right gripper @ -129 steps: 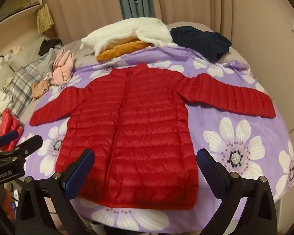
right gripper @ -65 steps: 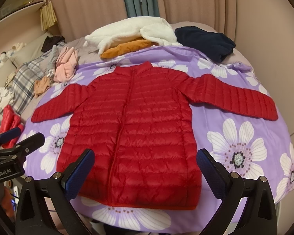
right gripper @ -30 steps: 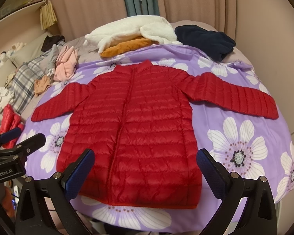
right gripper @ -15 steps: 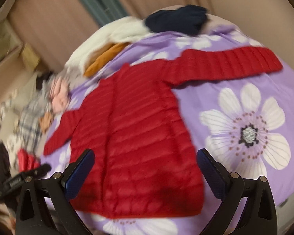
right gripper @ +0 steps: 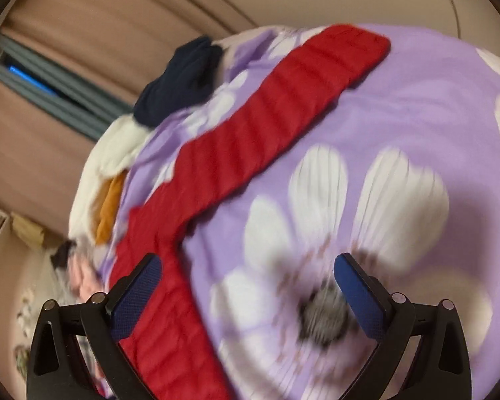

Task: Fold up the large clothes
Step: 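Grasp the red jacket's sleeve cuff with the right gripper and lift it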

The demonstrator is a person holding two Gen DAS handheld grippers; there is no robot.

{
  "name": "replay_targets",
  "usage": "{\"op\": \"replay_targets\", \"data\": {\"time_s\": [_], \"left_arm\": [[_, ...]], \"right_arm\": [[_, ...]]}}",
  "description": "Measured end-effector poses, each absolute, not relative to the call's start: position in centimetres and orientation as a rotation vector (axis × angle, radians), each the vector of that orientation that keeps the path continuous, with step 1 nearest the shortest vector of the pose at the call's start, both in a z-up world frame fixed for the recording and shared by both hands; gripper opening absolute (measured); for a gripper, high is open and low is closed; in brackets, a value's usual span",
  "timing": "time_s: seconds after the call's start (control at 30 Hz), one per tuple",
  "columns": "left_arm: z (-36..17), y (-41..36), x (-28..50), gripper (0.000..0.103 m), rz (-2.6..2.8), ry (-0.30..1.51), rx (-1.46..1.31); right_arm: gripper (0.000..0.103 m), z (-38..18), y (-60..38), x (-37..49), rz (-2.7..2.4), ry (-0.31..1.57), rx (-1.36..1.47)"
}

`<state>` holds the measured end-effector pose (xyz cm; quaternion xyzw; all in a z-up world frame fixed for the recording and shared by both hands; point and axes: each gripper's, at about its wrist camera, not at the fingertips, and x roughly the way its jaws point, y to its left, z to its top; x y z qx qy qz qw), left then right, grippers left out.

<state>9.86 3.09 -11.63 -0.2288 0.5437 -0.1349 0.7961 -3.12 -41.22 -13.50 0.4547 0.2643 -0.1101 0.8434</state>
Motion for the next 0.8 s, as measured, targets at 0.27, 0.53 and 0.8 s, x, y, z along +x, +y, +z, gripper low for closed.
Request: {"op": "replay_targets", "data": {"time_s": [0.27,0.53,0.8], "left_arm": [[-12.3,2.7,12.0,0.103,-0.265,1.182,-0.431],[-13.4,2.8,13.4,0.103,-0.220,1.218,-0.409],[-14.1,2.3,14.1,0.103,-0.206,1.240,-0.401]], "right_arm": [[0.102,-14.9,-48.0,0.9,-0.330,0.487,1.069],[0.093,-16.2,-51.9,0.6,-0.362,0.259,1.274],[0.028,-18.1,-53.2,-0.2,-0.429,0.314,1.331]]}}
